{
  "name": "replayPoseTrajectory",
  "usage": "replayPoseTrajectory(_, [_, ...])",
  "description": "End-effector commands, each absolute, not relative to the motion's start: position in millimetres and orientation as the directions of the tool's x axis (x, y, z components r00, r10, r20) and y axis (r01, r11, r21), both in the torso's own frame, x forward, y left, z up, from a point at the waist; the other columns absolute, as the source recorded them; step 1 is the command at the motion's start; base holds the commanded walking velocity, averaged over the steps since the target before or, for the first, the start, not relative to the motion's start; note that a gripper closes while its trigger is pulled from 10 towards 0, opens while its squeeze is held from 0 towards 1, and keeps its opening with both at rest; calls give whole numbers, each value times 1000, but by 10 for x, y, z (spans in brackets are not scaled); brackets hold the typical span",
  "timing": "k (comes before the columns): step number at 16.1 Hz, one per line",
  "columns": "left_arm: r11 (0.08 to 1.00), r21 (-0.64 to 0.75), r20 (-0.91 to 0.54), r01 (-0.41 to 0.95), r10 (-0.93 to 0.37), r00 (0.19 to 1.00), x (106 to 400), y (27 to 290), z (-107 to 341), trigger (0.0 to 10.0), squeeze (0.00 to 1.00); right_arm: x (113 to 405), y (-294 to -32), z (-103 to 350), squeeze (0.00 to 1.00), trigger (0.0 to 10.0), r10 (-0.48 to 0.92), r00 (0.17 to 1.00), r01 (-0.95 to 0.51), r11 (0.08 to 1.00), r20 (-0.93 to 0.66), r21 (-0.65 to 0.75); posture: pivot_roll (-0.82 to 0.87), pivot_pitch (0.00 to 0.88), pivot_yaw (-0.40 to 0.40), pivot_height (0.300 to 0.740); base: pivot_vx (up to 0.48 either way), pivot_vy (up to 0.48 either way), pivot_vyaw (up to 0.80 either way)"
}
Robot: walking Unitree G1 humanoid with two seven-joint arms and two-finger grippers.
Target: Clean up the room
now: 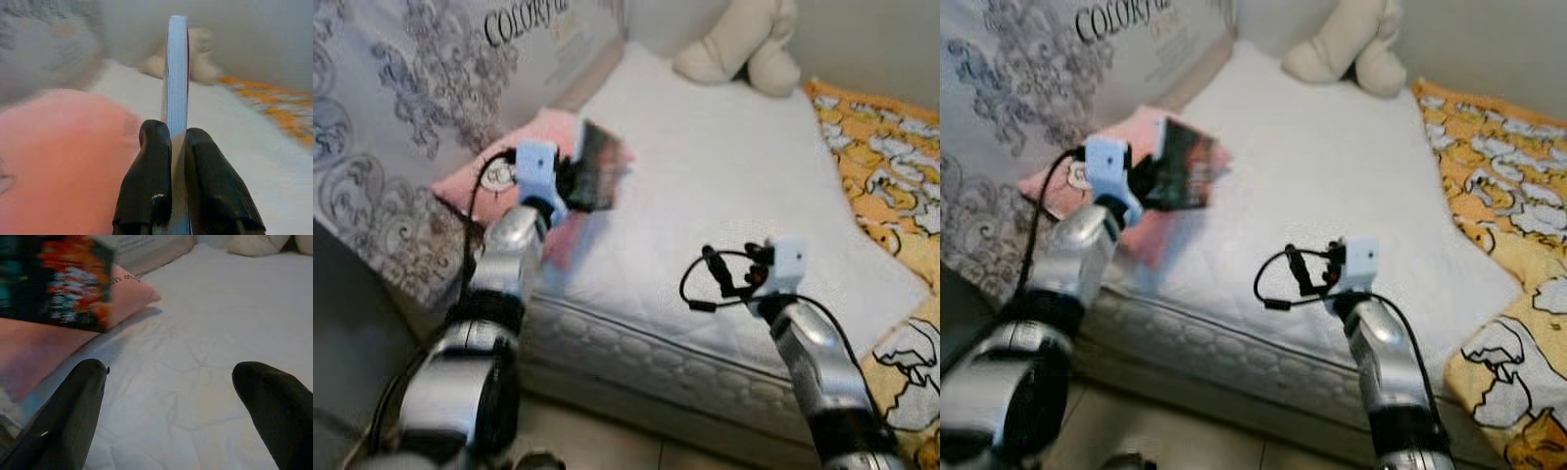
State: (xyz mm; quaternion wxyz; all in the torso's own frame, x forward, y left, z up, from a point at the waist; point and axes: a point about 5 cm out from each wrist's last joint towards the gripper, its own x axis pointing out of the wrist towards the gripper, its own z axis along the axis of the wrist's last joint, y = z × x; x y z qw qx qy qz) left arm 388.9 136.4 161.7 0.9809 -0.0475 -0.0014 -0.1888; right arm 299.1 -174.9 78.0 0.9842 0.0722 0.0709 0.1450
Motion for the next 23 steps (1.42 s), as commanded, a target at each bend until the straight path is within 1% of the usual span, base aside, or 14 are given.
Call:
replayPoseTrajectory(1, [850, -204, 43, 485, -488, 872, 3914, 1182, 1670, 0, 0, 2928, -1821, 832, 341, 10000, 291, 949, -275, 952, -118, 135, -103, 17, -134, 740, 0, 0, 0])
replayPoseTrajectory(3, [695, -383, 84, 609, -630, 772, 3886, 994, 1640, 0, 0, 2768, -1814, 949, 337, 10000, 330, 940, -320, 940, -86, 115, -159, 56, -139, 740, 0, 0, 0])
replayPoseTrajectory(5, [628, -411, 69, 661, -702, 709, 3847, 860, 1572, 0, 0, 2640, -1786, 1022, 337, 10000, 390, 917, -380, 918, -81, 111, -221, 89, -152, 740, 0, 0, 0])
replayPoseTrajectory(6, [641, -398, 27, 656, -707, 706, 3841, 801, 1527, 0, 0, 2547, -1819, 1059, 337, 10000, 398, 913, -388, 915, -86, 113, -274, 115, -160, 740, 0, 0, 0])
replayPoseTrajectory(8, [696, -357, -43, 623, -678, 734, 3853, 794, 1474, 0, 0, 2374, -1890, 1112, 341, 10000, 387, 916, -376, 920, -108, 108, -327, 146, -168, 740, 0, 0, 0])
replayPoseTrajectory(10, [759, -269, -126, 592, -638, 760, 3862, 846, 1414, 0, 0, 2181, -1926, 1107, 341, 10000, 375, 914, -362, 926, -153, 110, -361, 172, -175, 740, 0, 0, 0])
replayPoseTrajectory(12, [796, -196, -171, 572, -602, 780, 3879, 914, 1402, 0, 0, 2029, -1925, 1093, 337, 10000, 374, 908, -358, 927, -190, 116, -375, 190, -179, 740, 0, 0, 0])
replayPoseTrajectory(14, [811, -134, -204, 570, -585, 785, 3893, 970, 1404, 0, 0, 1966, -1928, 1102, 341, 10000, 367, 907, -348, 929, -205, 123, -377, 200, -177, 740, 0, 0, 0])
replayPoseTrajectory(15, [831, -48, -247, 554, -547, 800, 3914, 1070, 1412, 0, 0, 1950, -1937, 1105, 337, 10000, 356, 910, -337, 933, -214, 125, -370, 201, -173, 740, 0, 0, 0])
replayPoseTrajectory(16, [833, -22, -255, 553, -540, 802, 3922, 1100, 1424, 0, 0, 1943, -1938, 1108, 337, 10000, 352, 910, -331, 935, -217, 126, -370, 201, -173, 740, 0, 0, 0])
replayPoseTrajectory(17, [834, 40, -267, 551, -522, 810, 3947, 1166, 1472, 0, 0, 1934, -1937, 1100, 337, 10000, 346, 911, -323, 937, -223, 131, -353, 196, -165, 740, 0, 0, 0])
replayPoseTrajectory(19, [829, 160, -277, 537, -484, 830, 4009, 1308, 1619, 0, 0, 1948, -1927, 1088, 337, 10000, 336, 914, -311, 940, -227, 138, -331, 189, -157, 740, 0, 0, 0])
replayPoseTrajectory(21, [833, 200, -274, 516, -458, 846, 4035, 1388, 1686, 0, 0, 1967, -1923, 1085, 337, 10000, 332, 916, -306, 941, -226, 141, -319, 183, -152, 740, 0, 0, 0])
replayPoseTrajectory(23, [855, 284, -245, 433, -372, 895, 4091, 1606, 1854, 0, 0, 2017, -1901, 1075, 337, 10000, 330, 917, -304, 942, -222, 146, -301, 171, -148, 740, 0, 0, 0])
